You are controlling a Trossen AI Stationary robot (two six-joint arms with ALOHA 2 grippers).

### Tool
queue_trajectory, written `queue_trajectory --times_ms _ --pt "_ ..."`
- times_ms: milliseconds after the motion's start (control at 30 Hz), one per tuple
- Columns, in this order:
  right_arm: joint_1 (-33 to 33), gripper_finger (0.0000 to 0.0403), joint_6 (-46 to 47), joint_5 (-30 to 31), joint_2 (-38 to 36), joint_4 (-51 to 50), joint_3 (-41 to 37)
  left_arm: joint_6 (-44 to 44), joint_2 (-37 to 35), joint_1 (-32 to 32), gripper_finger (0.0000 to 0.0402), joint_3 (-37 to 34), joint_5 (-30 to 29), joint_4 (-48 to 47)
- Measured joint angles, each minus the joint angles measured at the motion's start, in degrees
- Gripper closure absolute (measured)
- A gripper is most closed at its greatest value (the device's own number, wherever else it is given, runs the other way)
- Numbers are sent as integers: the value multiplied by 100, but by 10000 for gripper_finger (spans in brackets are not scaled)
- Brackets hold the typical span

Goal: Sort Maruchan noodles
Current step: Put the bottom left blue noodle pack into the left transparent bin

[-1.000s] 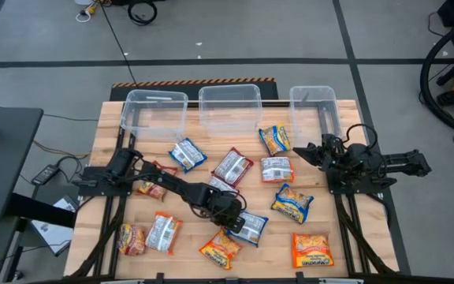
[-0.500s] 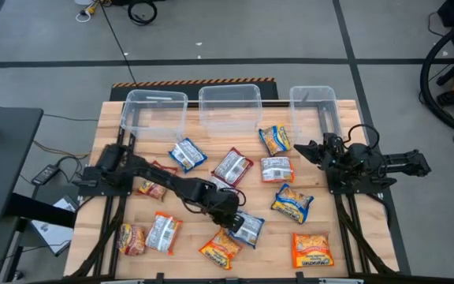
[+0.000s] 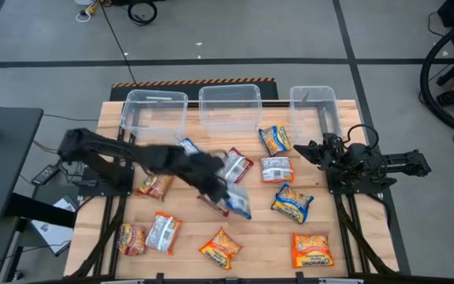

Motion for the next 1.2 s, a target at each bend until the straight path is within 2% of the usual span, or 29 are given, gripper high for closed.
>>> queue_trajectory --times_ms 267,533,733,933,1033,1200 --pt "5 387 0 -27 0 -81 0 825 -1257 1173 399 0 -49 -1693" --pt "11 387 2 -261 64 -250 0 1801 -2491 2908 398 2 -155 -2980" --pt "9 387 2 -240 141 -373 0 2711 -3053 4356 398 9 -630 -3593" --pt "9 387 44 233 229 -434 0 3994 -2803 5517 398 11 -660 -4443" --pt "9 387 151 467 227 -428 0 4568 -2372 5905 398 9 -533 -4637" --pt "9 387 168 518 227 -428 -2 5428 -1422 6558 398 9 -129 -4456"
